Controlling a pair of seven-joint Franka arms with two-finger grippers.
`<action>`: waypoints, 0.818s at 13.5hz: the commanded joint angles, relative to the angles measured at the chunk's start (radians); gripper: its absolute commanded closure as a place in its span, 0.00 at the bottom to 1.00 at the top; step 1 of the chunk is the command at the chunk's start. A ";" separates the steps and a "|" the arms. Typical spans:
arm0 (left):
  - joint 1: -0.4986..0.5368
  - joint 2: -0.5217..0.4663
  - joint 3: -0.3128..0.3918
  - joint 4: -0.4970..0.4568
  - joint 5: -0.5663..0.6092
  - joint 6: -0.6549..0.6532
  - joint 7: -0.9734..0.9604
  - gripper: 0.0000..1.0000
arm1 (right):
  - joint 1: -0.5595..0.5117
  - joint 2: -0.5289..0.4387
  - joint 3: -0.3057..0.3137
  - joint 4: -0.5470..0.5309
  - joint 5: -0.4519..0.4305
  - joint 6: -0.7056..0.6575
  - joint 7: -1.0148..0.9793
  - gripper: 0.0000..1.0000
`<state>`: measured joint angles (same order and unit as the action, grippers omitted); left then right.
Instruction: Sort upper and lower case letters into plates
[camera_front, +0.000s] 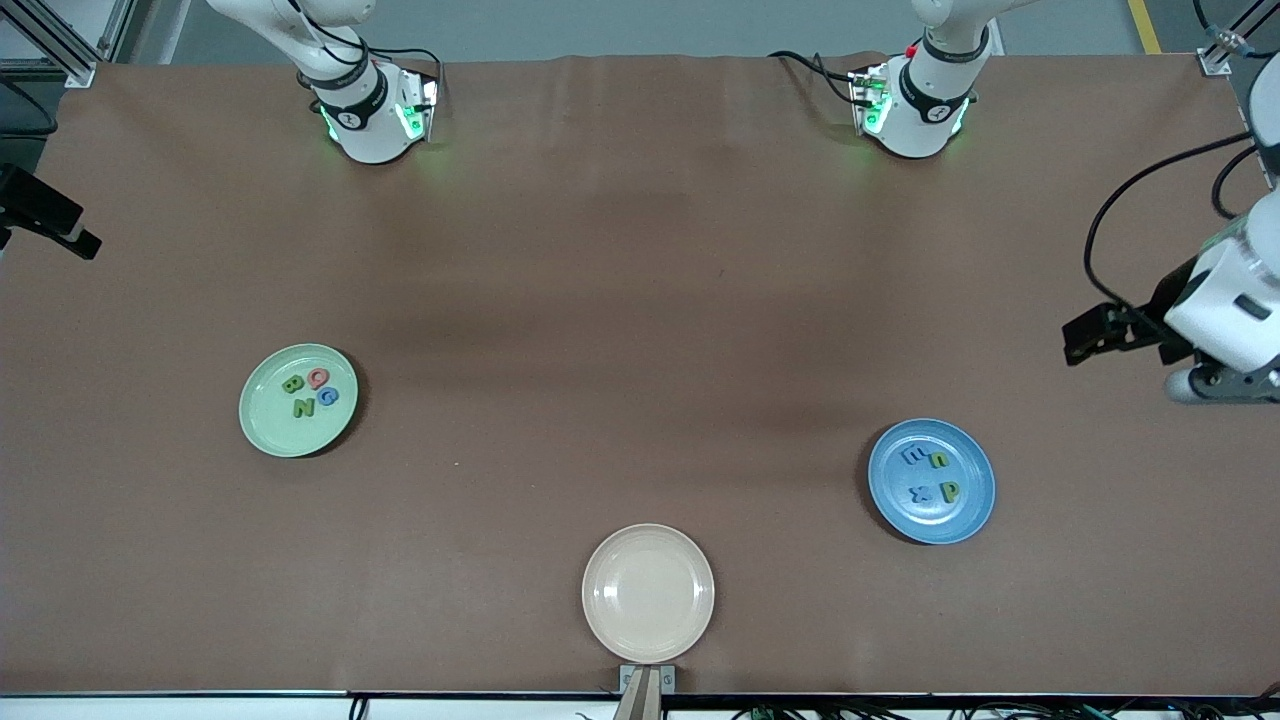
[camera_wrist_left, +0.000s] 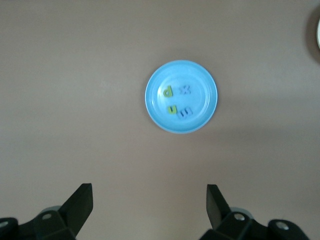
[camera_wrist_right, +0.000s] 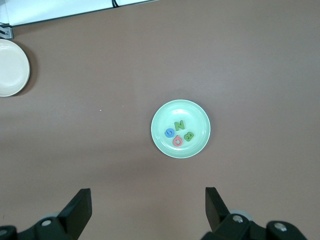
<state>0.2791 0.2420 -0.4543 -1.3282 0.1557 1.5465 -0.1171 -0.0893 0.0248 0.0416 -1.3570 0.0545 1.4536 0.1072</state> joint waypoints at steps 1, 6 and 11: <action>-0.173 -0.102 0.225 -0.054 -0.091 -0.046 0.063 0.00 | -0.010 -0.014 0.009 -0.007 -0.016 0.007 -0.001 0.00; -0.311 -0.251 0.388 -0.241 -0.133 -0.036 0.116 0.00 | -0.010 -0.013 0.009 -0.007 -0.016 0.014 -0.003 0.00; -0.324 -0.334 0.391 -0.315 -0.133 -0.011 0.112 0.00 | -0.010 -0.014 0.009 -0.005 -0.016 0.014 -0.006 0.00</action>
<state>-0.0368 -0.0492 -0.0718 -1.5977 0.0394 1.5107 -0.0205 -0.0894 0.0249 0.0417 -1.3553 0.0544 1.4635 0.1070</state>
